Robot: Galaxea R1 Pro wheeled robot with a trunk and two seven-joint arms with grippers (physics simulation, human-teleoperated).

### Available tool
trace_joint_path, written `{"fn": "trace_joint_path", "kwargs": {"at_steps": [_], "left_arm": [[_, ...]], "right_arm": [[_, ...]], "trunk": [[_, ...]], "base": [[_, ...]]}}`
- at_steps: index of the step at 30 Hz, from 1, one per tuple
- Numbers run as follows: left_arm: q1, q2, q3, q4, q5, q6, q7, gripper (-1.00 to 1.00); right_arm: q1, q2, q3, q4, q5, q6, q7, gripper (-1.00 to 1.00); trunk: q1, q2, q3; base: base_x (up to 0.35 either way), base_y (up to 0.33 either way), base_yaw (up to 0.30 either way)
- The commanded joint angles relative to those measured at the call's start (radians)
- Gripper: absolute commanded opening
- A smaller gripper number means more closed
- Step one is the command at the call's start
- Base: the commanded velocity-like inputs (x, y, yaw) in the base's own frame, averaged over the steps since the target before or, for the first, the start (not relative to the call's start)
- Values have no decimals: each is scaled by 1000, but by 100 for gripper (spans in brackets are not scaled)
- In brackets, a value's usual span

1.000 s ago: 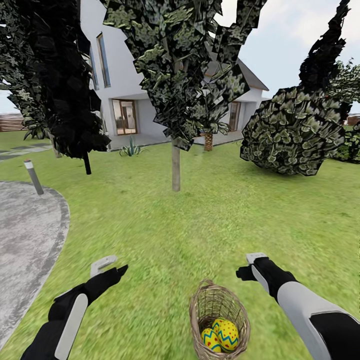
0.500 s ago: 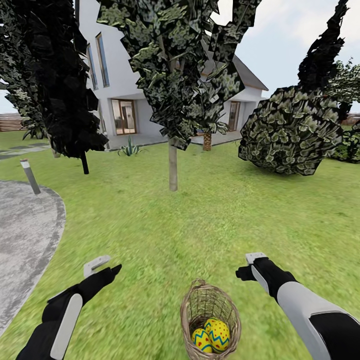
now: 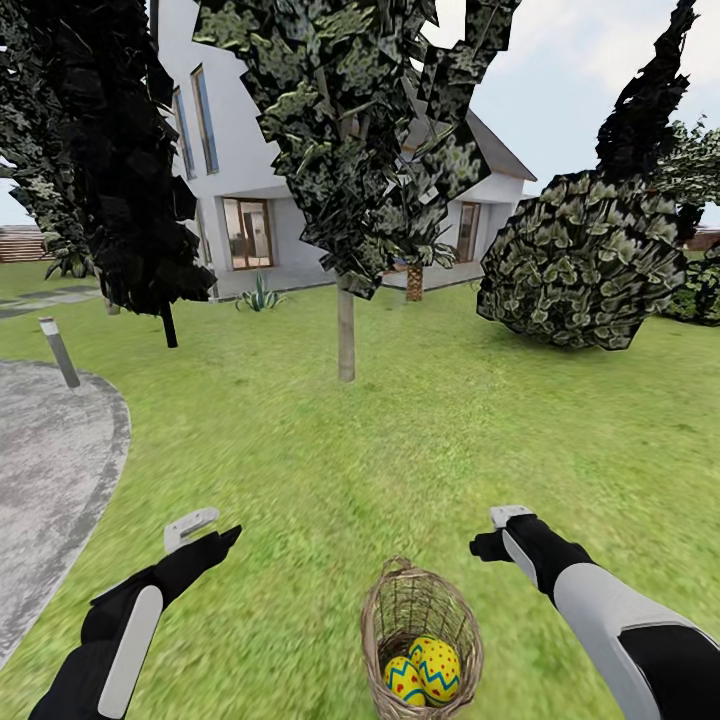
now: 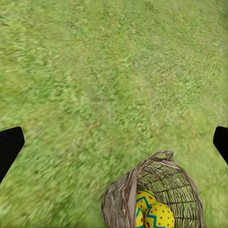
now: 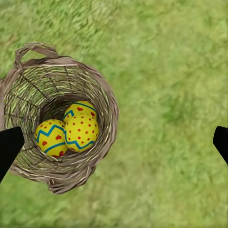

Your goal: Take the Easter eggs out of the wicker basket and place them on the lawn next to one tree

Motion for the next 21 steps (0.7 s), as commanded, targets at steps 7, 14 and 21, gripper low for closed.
{"fn": "trace_joint_path", "kwargs": {"at_steps": [7, 14, 21], "left_arm": [[-1, 0, 17, -1, 9, 6, 5, 100], [-1, -1, 38, -2, 9, 6, 5, 100], [-1, -2, 39, -2, 9, 6, 4, 100]], "right_arm": [[-1, 1, 11, -2, -4, 7, 3, 100], [-1, 0, 11, -2, -4, 7, 3, 100], [-1, 1, 11, -2, -4, 8, 1, 100]], "trunk": [[27, -51, -24], [54, -100, -46], [81, -149, -68]], "base": [[0, 0, 0], [0, 0, 0], [0, 0, 0]]}}
